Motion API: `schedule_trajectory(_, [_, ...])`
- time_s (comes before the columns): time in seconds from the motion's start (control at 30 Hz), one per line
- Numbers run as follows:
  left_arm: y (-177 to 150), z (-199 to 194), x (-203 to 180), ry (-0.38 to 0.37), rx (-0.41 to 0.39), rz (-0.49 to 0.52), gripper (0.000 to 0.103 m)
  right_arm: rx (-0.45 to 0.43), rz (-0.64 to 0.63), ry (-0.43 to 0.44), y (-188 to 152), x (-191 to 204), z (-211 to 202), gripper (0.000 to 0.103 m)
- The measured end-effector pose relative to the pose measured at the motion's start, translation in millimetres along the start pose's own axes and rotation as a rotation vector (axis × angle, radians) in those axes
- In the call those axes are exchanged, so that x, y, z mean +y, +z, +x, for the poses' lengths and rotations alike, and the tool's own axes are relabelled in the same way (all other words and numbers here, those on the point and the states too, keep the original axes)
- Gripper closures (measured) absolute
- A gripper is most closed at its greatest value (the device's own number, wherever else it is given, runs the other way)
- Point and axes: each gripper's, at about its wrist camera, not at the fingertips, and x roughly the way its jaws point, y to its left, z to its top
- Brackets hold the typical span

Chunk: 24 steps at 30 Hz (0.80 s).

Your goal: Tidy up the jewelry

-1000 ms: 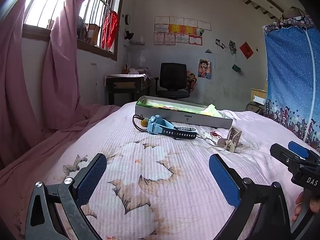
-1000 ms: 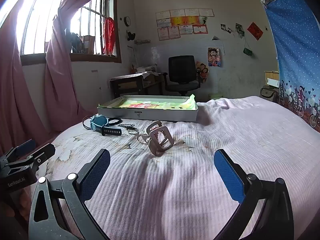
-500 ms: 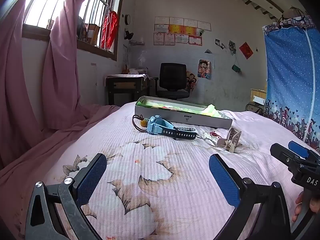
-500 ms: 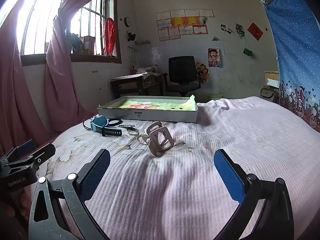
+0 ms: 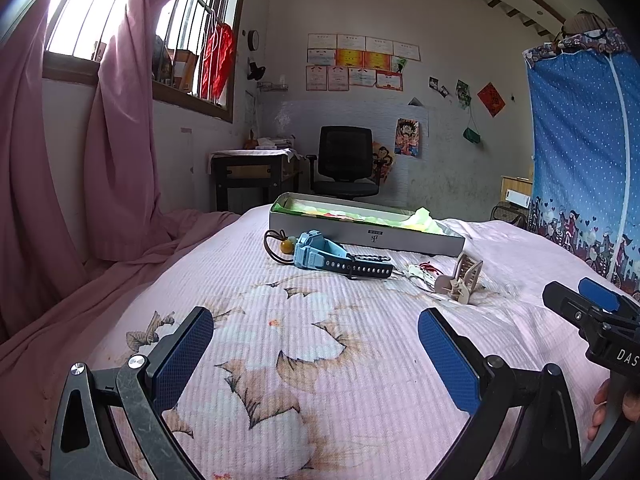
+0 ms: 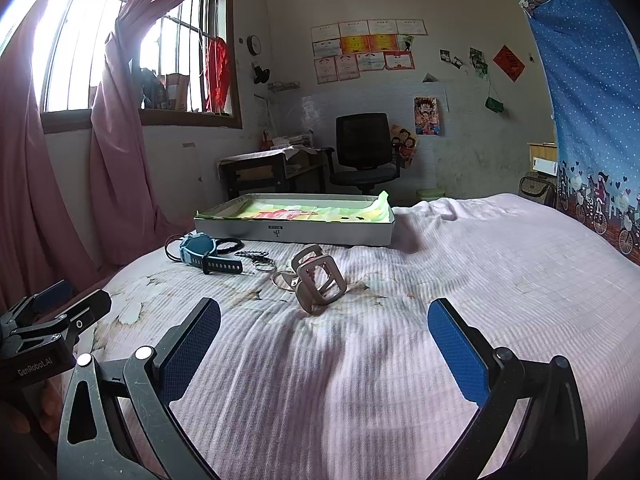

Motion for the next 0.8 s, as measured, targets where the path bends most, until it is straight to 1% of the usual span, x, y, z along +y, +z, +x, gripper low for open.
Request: schedule_trajectory(0.8, [-0.7,0.3,-0.9,0.001,-0.002,0.005,0.000,-0.003,0.001,0.002,0.7,0.5,-2.2,0.001])
